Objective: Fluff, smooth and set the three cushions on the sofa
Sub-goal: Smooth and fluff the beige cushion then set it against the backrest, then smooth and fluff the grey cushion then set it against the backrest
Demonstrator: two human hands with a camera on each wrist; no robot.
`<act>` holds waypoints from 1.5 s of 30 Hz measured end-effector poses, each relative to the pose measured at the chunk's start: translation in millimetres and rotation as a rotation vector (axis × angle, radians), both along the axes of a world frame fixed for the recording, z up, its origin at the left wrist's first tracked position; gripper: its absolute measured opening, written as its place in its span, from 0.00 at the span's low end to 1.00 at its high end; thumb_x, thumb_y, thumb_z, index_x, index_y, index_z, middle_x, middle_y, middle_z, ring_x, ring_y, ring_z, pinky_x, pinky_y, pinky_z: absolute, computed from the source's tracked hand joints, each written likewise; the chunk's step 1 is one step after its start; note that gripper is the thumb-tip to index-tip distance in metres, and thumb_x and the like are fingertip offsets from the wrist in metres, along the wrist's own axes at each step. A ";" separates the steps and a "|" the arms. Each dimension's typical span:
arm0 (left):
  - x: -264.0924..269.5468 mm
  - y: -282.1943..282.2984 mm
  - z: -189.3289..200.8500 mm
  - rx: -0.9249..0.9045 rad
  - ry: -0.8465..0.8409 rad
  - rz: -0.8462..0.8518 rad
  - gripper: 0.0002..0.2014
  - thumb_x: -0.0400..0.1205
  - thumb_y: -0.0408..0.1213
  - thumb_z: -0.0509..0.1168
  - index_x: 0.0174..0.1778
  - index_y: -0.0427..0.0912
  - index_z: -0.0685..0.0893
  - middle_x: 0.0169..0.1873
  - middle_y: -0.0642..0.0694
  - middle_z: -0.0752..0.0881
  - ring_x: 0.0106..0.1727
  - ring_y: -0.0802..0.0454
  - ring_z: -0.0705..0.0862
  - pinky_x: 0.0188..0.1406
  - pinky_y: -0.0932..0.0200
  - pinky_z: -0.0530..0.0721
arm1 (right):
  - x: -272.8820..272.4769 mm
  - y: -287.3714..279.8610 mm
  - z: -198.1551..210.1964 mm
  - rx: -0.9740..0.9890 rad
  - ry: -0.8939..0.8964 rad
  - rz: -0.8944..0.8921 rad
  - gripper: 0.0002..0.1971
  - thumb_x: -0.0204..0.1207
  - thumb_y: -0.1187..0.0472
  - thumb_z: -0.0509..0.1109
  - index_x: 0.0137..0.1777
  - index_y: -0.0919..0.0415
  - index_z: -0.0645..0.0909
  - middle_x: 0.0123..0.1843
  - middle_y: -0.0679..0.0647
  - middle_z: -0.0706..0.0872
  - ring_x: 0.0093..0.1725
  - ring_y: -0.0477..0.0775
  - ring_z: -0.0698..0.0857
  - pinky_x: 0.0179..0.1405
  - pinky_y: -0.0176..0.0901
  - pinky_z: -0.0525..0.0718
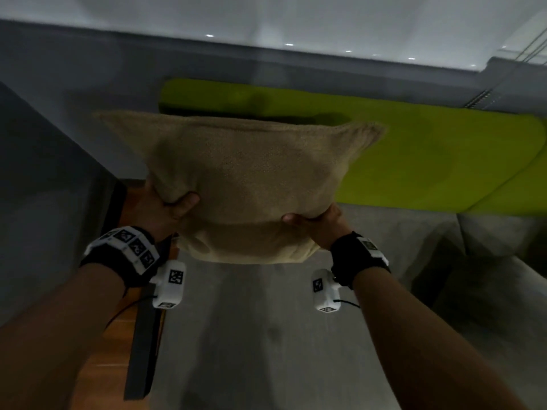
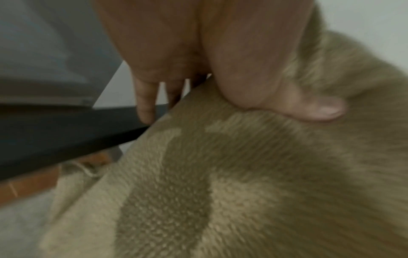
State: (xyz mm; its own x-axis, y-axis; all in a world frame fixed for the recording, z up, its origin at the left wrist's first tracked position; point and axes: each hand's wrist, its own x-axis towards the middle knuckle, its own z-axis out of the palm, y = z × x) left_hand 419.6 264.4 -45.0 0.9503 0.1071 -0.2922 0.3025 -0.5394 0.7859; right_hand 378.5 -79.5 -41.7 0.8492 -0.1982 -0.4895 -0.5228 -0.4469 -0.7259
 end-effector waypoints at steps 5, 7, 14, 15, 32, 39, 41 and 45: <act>-41.1 -4.2 48.4 0.136 -0.122 0.040 0.50 0.67 0.69 0.74 0.80 0.48 0.66 0.77 0.40 0.72 0.76 0.38 0.74 0.72 0.40 0.74 | -33.6 -21.5 29.1 -0.173 0.012 0.194 0.53 0.69 0.33 0.78 0.88 0.47 0.54 0.86 0.54 0.69 0.80 0.63 0.73 0.74 0.58 0.76; -66.8 -8.7 71.4 0.273 -0.281 -0.006 0.37 0.74 0.64 0.71 0.76 0.55 0.70 0.74 0.38 0.73 0.73 0.38 0.73 0.70 0.38 0.76 | -65.2 -36.7 39.6 -0.263 -0.004 0.276 0.39 0.79 0.40 0.73 0.86 0.51 0.64 0.83 0.54 0.72 0.78 0.60 0.76 0.71 0.49 0.75; -127.5 -158.5 104.2 0.213 -0.525 -0.525 0.19 0.78 0.42 0.70 0.64 0.42 0.82 0.64 0.55 0.79 0.67 0.39 0.80 0.68 0.50 0.76 | -229.5 -149.9 74.5 -0.393 -0.352 0.103 0.15 0.81 0.50 0.74 0.65 0.53 0.86 0.62 0.51 0.87 0.60 0.53 0.86 0.61 0.44 0.84; -135.7 -193.5 102.1 0.178 -0.528 -0.585 0.19 0.77 0.44 0.68 0.62 0.39 0.83 0.61 0.50 0.83 0.63 0.43 0.81 0.66 0.58 0.75 | -252.8 -174.7 79.9 -0.431 -0.349 0.058 0.14 0.81 0.49 0.73 0.64 0.52 0.86 0.62 0.50 0.86 0.59 0.52 0.86 0.60 0.41 0.82; -221.2 -598.4 20.1 0.200 0.343 -0.500 0.64 0.60 0.78 0.70 0.88 0.57 0.49 0.86 0.47 0.60 0.84 0.40 0.64 0.81 0.41 0.64 | -445.5 -455.8 5.3 0.150 0.203 -0.751 0.56 0.67 0.16 0.64 0.89 0.44 0.50 0.89 0.53 0.61 0.85 0.61 0.66 0.83 0.65 0.67; -236.0 -599.5 27.8 0.070 0.495 -0.401 0.59 0.62 0.79 0.67 0.86 0.55 0.58 0.83 0.46 0.68 0.80 0.40 0.70 0.79 0.46 0.67 | -426.4 -451.1 11.9 0.329 0.160 -0.775 0.43 0.78 0.27 0.59 0.88 0.50 0.60 0.82 0.57 0.73 0.70 0.56 0.75 0.67 0.52 0.71; -247.8 -592.3 36.3 -0.032 0.486 -0.328 0.54 0.66 0.74 0.70 0.86 0.54 0.61 0.82 0.46 0.71 0.79 0.41 0.72 0.80 0.44 0.67 | -413.3 -460.5 21.3 0.272 0.159 -0.745 0.40 0.79 0.27 0.57 0.86 0.48 0.64 0.82 0.59 0.74 0.76 0.62 0.75 0.68 0.54 0.70; -283.7 -561.9 43.9 -0.140 0.376 -0.171 0.50 0.70 0.68 0.72 0.86 0.55 0.60 0.81 0.51 0.71 0.80 0.44 0.71 0.75 0.51 0.69 | -377.5 -476.3 40.8 0.263 0.158 -0.600 0.46 0.69 0.18 0.60 0.84 0.43 0.70 0.78 0.52 0.79 0.72 0.59 0.78 0.72 0.54 0.72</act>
